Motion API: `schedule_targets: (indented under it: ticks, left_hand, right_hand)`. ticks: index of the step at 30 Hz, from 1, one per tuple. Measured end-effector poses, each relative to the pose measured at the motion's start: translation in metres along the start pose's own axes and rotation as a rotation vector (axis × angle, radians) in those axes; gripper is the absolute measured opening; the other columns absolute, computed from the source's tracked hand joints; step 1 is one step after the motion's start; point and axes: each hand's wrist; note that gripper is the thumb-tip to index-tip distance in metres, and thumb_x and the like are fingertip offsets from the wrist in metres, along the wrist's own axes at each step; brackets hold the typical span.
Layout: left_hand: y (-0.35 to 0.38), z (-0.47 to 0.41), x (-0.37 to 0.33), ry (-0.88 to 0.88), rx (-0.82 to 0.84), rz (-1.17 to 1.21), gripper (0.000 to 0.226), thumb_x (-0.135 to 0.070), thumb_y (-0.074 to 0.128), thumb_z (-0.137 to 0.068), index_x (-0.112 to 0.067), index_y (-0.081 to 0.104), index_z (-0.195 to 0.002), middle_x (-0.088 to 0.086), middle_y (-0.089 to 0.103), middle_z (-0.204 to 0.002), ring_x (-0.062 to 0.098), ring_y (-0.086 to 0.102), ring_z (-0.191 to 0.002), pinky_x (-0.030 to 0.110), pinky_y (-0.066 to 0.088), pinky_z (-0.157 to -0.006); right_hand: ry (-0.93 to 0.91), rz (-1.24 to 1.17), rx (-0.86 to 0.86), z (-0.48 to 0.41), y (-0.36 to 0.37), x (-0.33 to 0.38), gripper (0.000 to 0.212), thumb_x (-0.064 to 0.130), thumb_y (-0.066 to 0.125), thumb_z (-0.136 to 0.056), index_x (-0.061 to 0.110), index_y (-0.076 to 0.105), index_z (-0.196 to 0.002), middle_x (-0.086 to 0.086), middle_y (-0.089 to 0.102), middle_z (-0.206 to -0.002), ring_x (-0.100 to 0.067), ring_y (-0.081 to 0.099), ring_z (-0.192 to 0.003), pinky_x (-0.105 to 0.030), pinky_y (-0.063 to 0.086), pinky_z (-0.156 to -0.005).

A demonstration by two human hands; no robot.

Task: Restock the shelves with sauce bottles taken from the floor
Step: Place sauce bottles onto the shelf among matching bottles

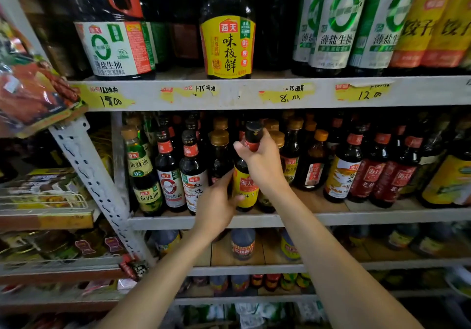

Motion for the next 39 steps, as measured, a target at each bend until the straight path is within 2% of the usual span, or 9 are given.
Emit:
schedule_targets:
  ticks: [4,6,13,21,24,27,33,37,39]
  left_hand:
    - [0.006,0.001,0.005,-0.005,-0.147,-0.086,0.029,-0.026,0.075,-0.083,-0.017,0.07,-0.11,0.007,0.075,-0.095,0.032,0.069,-0.082,0.03,0.042,-0.056]
    - [0.01,0.005,0.008,-0.003,-0.147,-0.049,0.021,-0.02,0.076,-0.083,-0.013,0.073,-0.103,0.004,0.077,-0.088,0.029,0.071,-0.08,0.03,0.045,-0.058]
    - [0.023,0.007,0.019,-0.054,-0.089,-0.024,0.032,0.006,0.064,-0.082,-0.01,0.074,-0.108,0.005,0.078,-0.09,0.023,0.072,-0.087,0.032,0.053,-0.071]
    - [0.031,0.0,0.023,-0.071,-0.013,0.013,0.012,-0.012,0.062,-0.092,-0.016,0.074,-0.095,0.0,0.076,-0.091,0.02,0.07,-0.084,0.032,0.053,-0.068]
    - [0.031,-0.002,0.024,-0.063,-0.004,0.026,0.012,-0.013,0.062,-0.093,-0.016,0.073,-0.094,-0.001,0.076,-0.089,0.02,0.07,-0.084,0.034,0.054,-0.069]
    - [0.031,-0.002,0.025,-0.058,0.013,0.031,0.012,-0.012,0.061,-0.092,-0.015,0.072,-0.092,0.0,0.075,-0.088,0.022,0.069,-0.082,0.033,0.053,-0.066]
    - [0.026,0.004,0.016,-0.056,0.037,-0.002,0.012,-0.012,0.059,-0.093,-0.013,0.072,-0.091,0.006,0.074,-0.085,0.029,0.067,-0.079,0.034,0.048,-0.061]
    - [0.025,0.009,-0.009,0.039,0.076,-0.055,0.013,-0.007,0.058,-0.089,-0.006,0.061,-0.077,0.017,0.066,-0.068,0.037,0.063,-0.065,0.032,0.034,-0.05]
    - [0.026,0.009,-0.032,0.109,0.099,-0.069,0.007,-0.007,0.06,-0.086,-0.007,0.064,-0.08,0.017,0.068,-0.07,0.036,0.064,-0.064,0.031,0.033,-0.049]
  right_hand:
    - [0.029,0.073,0.005,-0.009,0.012,-0.008,0.022,0.017,0.068,-0.092,0.013,0.057,-0.11,0.003,0.068,-0.094,-0.005,0.063,-0.091,-0.018,0.047,-0.075]
    - [0.047,0.089,-0.005,-0.01,0.015,-0.013,0.026,0.016,0.068,-0.092,0.011,0.057,-0.115,0.001,0.069,-0.098,-0.011,0.064,-0.095,-0.024,0.048,-0.079]
    - [0.062,0.169,-0.079,-0.018,0.023,-0.024,0.031,0.01,0.066,-0.093,0.007,0.05,-0.119,-0.003,0.067,-0.105,-0.017,0.063,-0.1,-0.027,0.046,-0.082]
    - [0.08,0.196,-0.069,-0.026,0.025,-0.038,0.046,0.001,0.062,-0.093,0.008,0.039,-0.133,0.0,0.062,-0.107,-0.006,0.059,-0.099,-0.01,0.044,-0.072]
    - [0.076,0.205,-0.065,-0.03,0.025,-0.04,0.049,-0.001,0.062,-0.093,0.008,0.036,-0.134,-0.001,0.06,-0.107,-0.008,0.06,-0.101,-0.02,0.051,-0.08]
    - [0.064,0.265,-0.064,-0.035,0.026,-0.041,0.051,-0.002,0.064,-0.091,0.007,0.035,-0.132,-0.009,0.06,-0.117,-0.02,0.061,-0.113,-0.031,0.052,-0.087]
    - [-0.039,0.35,-0.085,-0.016,0.017,-0.026,0.078,0.0,0.069,-0.088,0.009,0.025,-0.152,-0.012,0.041,-0.148,-0.017,0.051,-0.124,-0.019,0.042,-0.095]
    - [-0.288,0.524,-0.212,0.036,-0.002,-0.021,0.052,0.001,0.059,-0.092,0.003,0.044,-0.142,-0.013,0.051,-0.135,-0.026,0.051,-0.125,-0.032,0.045,-0.099]
    - [-0.278,0.528,-0.242,0.058,-0.021,-0.025,0.037,0.0,0.056,-0.092,0.002,0.056,-0.129,-0.011,0.058,-0.126,-0.025,0.056,-0.119,-0.033,0.048,-0.097]
Point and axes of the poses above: each hand's wrist, its own z-axis away from the middle knuckle, its own y-axis out of the palm, x = y × z
